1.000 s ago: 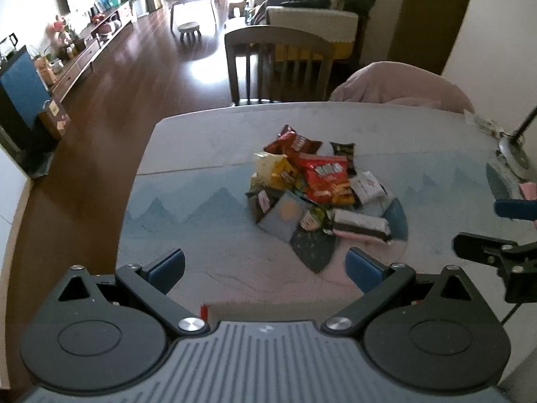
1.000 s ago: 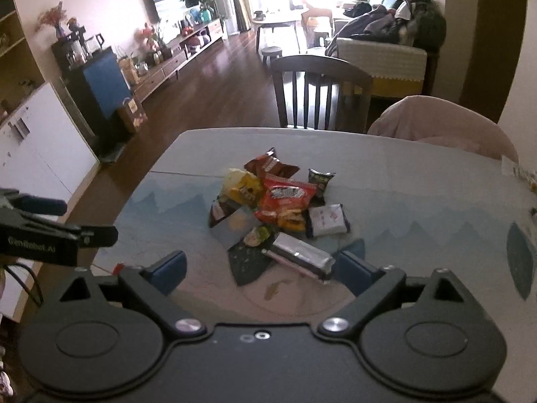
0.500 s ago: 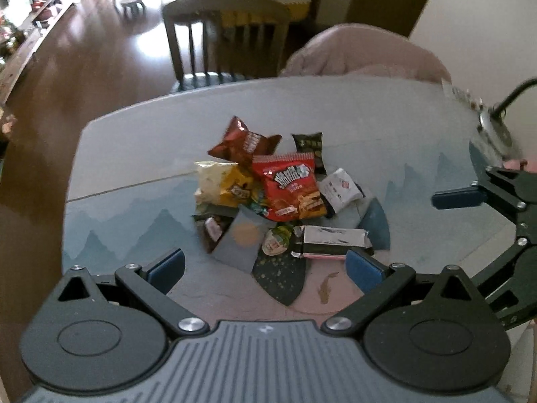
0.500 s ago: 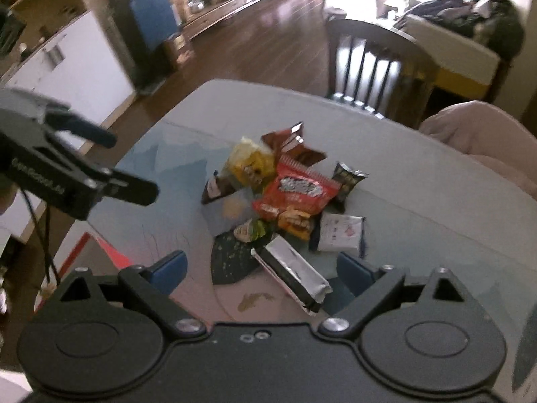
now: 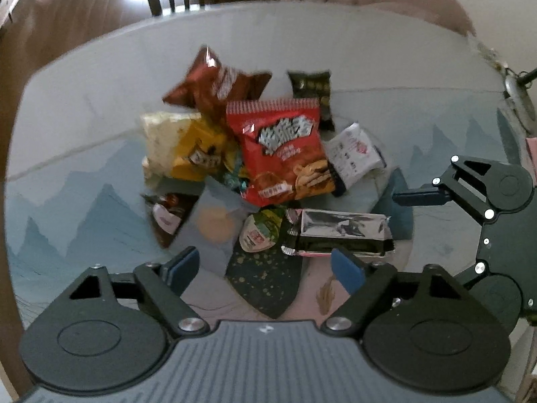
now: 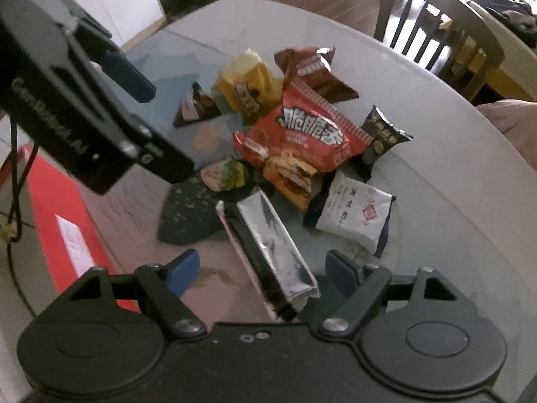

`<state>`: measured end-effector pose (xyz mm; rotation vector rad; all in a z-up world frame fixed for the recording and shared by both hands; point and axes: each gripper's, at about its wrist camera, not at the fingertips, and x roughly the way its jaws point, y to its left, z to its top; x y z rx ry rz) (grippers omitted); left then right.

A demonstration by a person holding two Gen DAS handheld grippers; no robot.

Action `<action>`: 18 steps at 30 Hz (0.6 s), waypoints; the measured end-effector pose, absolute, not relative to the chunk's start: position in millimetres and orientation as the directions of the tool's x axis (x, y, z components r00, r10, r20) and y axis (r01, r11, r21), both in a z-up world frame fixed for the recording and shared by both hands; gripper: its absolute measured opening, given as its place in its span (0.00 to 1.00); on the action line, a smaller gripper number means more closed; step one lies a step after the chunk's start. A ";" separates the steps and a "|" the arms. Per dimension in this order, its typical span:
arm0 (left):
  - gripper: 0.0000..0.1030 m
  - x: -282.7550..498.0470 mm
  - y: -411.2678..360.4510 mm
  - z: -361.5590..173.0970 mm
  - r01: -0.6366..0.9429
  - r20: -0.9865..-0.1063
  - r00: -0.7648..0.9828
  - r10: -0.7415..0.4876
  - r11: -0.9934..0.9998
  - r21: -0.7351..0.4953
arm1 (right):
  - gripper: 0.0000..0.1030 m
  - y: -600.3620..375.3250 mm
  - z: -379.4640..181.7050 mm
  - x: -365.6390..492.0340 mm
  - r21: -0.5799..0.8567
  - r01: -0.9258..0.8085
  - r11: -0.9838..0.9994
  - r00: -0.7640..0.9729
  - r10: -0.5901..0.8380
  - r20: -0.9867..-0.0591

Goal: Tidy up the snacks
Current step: 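Grasp the silver foil bar with the right tool while the left tool grasps the green pouch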

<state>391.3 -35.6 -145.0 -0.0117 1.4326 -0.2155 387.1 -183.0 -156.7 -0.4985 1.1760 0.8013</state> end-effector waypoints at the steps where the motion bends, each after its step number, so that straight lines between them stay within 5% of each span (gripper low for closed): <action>1: 0.79 393.9 -36.9 -152.2 0.144 -0.983 0.102 -0.151 0.980 -0.136 | 0.78 -183.6 -160.9 389.0 0.068 -0.776 0.627 0.157 0.296 -0.942; 8: 0.56 408.2 -47.4 -185.6 0.198 -0.991 0.017 -0.136 0.972 -0.129 | 0.75 -180.7 -183.4 398.7 0.098 -0.800 0.591 0.114 0.311 -0.943; 18: 0.52 422.9 -57.1 -214.8 0.238 -0.991 -0.054 -0.126 0.962 -0.135 | 0.69 -177.3 -197.5 403.0 0.114 -0.816 0.567 0.091 0.321 -0.943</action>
